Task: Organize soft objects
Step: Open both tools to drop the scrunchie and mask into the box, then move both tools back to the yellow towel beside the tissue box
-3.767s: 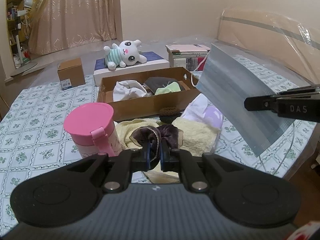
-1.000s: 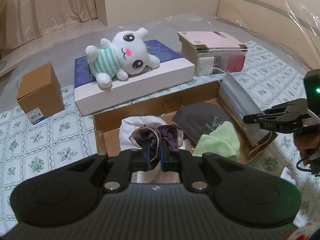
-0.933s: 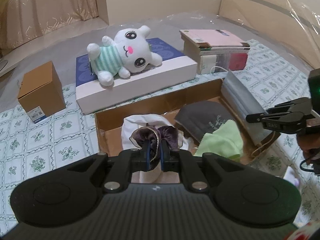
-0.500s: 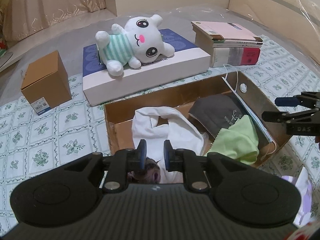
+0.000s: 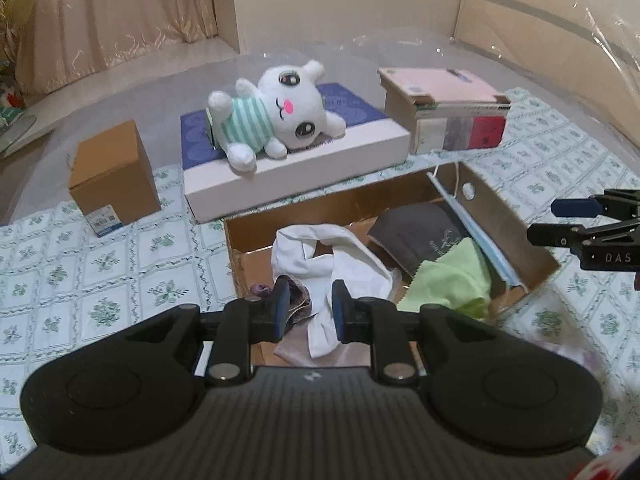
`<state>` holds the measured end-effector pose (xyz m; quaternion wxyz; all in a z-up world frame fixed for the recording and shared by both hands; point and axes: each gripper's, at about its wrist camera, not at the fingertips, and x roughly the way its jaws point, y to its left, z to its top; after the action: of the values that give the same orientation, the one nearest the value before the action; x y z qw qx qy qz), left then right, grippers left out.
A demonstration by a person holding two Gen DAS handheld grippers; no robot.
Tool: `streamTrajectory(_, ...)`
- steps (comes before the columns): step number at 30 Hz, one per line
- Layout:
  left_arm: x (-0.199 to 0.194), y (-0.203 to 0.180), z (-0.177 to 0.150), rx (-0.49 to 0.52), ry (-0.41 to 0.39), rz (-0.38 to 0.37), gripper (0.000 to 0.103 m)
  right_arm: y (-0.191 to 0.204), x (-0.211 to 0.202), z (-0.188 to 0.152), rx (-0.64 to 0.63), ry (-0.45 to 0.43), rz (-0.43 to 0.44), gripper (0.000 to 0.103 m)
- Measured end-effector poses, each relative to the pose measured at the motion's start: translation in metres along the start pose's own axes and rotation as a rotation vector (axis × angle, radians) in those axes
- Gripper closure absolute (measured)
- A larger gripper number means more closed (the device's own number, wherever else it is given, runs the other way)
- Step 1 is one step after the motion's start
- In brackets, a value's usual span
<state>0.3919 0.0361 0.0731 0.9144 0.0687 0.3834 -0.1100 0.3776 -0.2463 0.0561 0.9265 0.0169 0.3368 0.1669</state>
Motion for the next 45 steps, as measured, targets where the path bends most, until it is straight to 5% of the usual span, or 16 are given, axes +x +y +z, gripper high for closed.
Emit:
streamTrajectory(13, -0.125, -0.029, -0.039, -0.055, -0.109, 0.011, 0.063, 0.041, -0.115, -0.024, 0.054, -0.085, 0.069, 0.039)
streamTrajectory(27, -0.199, -0.082, -0.134, -0.145, -0.183, 0.031, 0.019, 0.06, -0.201, -0.106, 0.207, -0.114, 0.104, 0.032)
streamTrajectory(36, -0.207, -0.1, -0.198, -0.243, -0.152, 0.072, 0.019, 0.067, -0.222, -0.157, 0.205, -0.061, 0.074, 0.03)
streamTrajectory(45, -0.205, -0.11, -0.23, -0.225, -0.117, 0.056, 0.019, 0.065, -0.227, -0.179, 0.221, -0.028, 0.062, 0.03)
